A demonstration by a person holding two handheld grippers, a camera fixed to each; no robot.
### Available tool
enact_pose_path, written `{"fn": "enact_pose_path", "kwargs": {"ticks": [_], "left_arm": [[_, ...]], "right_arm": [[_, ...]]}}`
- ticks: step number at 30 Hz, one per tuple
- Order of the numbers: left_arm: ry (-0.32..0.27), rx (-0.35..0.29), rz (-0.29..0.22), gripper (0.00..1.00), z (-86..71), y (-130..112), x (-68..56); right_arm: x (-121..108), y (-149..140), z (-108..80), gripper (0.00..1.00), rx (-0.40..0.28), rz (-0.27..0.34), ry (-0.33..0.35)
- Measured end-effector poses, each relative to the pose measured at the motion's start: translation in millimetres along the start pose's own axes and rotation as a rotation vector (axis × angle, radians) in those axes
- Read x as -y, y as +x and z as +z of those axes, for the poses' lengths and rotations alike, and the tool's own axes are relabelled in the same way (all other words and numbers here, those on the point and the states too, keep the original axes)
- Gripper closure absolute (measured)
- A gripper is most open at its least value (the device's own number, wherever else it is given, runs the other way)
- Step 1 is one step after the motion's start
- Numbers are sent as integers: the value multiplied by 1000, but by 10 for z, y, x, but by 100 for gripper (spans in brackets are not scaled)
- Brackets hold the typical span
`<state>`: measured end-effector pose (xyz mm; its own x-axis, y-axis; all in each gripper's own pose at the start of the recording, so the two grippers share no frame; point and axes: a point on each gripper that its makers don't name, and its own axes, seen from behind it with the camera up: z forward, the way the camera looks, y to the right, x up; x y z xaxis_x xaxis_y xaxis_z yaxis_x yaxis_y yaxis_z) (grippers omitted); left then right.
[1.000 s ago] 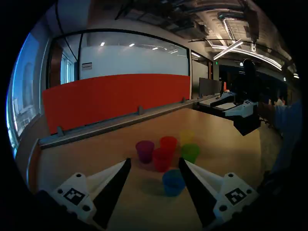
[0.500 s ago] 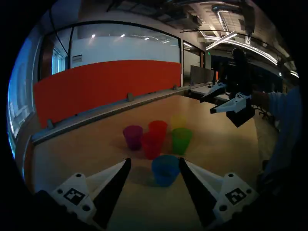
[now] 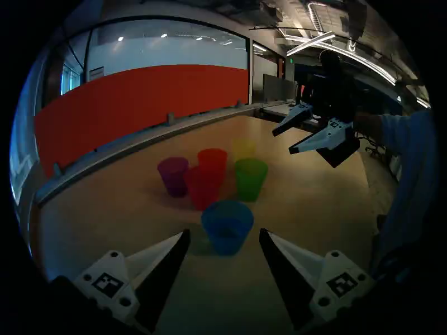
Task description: Pour water
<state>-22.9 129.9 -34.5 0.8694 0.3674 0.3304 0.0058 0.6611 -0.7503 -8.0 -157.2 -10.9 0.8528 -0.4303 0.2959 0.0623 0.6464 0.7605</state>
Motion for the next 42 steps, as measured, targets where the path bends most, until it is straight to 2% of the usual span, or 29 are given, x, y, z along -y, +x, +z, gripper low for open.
{"fn": "enact_pose_path", "kwargs": {"ticks": [11, 19, 34, 42], "left_arm": [[-27, 65, -11, 8, 224, -267, -13], [-46, 96, -10, 8, 389, -362, -33], [-72, 112, 4, 8, 666, -338, -50], [-84, 99, 4, 8, 750, -253, -81]], "right_arm": [[4, -218, 216, 0, 49, -16, 18], [35, -324, 391, 0, 79, -22, 35], [32, -402, 673, 0, 116, -27, 50], [48, -384, 781, 0, 119, -27, 60]]}}
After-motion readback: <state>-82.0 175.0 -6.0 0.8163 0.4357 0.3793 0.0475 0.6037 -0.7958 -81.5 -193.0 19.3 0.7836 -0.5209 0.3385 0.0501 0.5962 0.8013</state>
